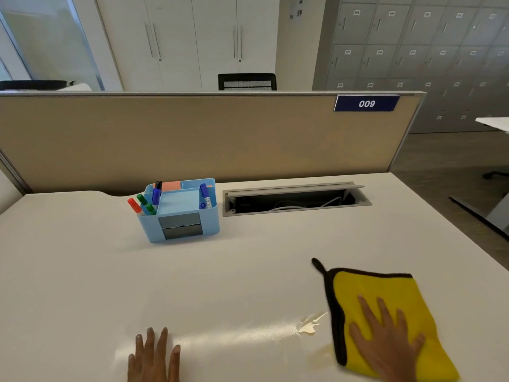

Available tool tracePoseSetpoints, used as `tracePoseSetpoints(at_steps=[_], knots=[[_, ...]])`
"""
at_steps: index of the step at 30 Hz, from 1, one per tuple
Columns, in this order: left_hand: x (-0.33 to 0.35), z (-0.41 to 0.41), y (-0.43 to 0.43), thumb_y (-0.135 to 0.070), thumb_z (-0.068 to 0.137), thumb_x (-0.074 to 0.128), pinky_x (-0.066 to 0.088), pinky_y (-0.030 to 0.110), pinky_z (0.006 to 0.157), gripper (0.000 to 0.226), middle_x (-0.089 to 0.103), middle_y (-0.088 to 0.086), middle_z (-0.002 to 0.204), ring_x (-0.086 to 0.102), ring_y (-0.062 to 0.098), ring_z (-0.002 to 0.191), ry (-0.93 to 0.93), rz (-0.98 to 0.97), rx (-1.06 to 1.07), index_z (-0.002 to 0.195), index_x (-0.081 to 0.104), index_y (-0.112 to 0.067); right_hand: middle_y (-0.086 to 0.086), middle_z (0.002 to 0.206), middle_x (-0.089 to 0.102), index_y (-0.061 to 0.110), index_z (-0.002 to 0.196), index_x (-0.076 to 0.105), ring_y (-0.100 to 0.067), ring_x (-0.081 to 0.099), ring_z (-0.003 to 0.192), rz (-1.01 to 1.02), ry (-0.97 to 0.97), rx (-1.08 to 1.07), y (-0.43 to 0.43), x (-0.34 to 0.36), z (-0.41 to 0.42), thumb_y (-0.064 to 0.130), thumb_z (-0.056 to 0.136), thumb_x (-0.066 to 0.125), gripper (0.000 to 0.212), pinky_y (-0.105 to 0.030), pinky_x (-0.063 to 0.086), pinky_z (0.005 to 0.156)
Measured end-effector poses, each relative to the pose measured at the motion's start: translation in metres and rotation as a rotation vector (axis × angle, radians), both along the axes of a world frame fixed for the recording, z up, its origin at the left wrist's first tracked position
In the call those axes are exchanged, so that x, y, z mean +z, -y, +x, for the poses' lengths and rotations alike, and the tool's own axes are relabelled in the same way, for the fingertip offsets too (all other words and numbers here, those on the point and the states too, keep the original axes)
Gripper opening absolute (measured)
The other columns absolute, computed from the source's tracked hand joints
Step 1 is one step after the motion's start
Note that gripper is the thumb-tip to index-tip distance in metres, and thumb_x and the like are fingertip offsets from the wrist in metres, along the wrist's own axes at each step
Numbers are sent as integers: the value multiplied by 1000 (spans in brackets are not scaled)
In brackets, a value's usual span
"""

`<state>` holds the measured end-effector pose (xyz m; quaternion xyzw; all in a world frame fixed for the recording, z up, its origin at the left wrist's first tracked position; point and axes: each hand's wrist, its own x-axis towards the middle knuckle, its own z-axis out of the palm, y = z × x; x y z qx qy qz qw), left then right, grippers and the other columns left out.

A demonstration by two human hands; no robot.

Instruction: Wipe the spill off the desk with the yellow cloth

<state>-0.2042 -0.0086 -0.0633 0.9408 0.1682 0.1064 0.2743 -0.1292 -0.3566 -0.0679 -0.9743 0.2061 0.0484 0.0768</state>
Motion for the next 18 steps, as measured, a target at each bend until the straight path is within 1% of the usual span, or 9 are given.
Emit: tracePoseSetpoints(at_steps=[2,4,5,7,9,10,12,15,18], knots=[[1,1,6,-64,87,3,41,75,74,39,58,-3,131,48,26,127,183,89,-46,126,3,-65,16,158,-2,52,140,-4,-24,5,146,-28,0,33,-29,-4,-17,82,73,20,77,-59,14,114],[-11,5,5,-64,87,3,40,75,75,38,6,-49,140,4,-16,135,312,155,-24,125,-2,-67,20,156,-9,44,140,-8,-28,8,144,-4,192,161,-65,-15,-35,89,60,-3,92,-58,9,113],[-16,6,7,-64,87,3,39,75,77,38,-9,-53,136,-7,-19,132,329,161,-18,125,-1,-67,19,156,-15,44,141,-8,-31,5,144,-2,282,220,-83,-22,-43,86,65,-4,87,-57,3,111],[-19,5,13,-63,87,2,38,74,80,38,-9,-52,137,9,-5,137,309,149,-13,125,0,-67,7,157,-18,41,143,-9,-31,-9,145,-52,366,369,-120,-26,-55,69,82,14,71,-58,-6,112],[-16,4,19,-63,87,2,37,75,81,38,32,-34,142,34,26,124,206,72,-34,125,0,-67,-2,158,-15,39,144,-5,-33,-12,144,-140,415,469,-145,-26,-54,65,84,23,71,-62,-6,110],[-18,3,20,-62,88,2,38,75,81,38,56,-8,133,44,36,118,147,33,-38,125,0,-66,-3,158,-15,40,144,-5,-33,-14,144,-153,422,509,-153,-27,-49,73,75,27,83,-63,-7,110],[-22,4,21,-61,88,1,38,75,79,38,65,12,121,53,46,113,105,64,-37,126,-1,-64,2,158,-15,44,143,-2,-31,-18,143,-111,373,551,-157,-26,-37,85,55,29,102,-62,-13,109],[-15,6,20,-64,87,1,36,75,83,38,5,-49,140,19,8,138,193,79,-59,125,-1,-67,10,149,38,53,130,38,-27,3,146,-16,316,607,-148,-15,-15,79,57,40,77,-64,-5,108],[-18,3,15,-65,86,2,35,75,84,37,-14,-54,134,4,-5,137,250,98,-44,124,1,-68,6,119,68,49,108,63,-35,58,116,-14,233,507,-124,1,14,72,62,38,57,-77,30,89]])
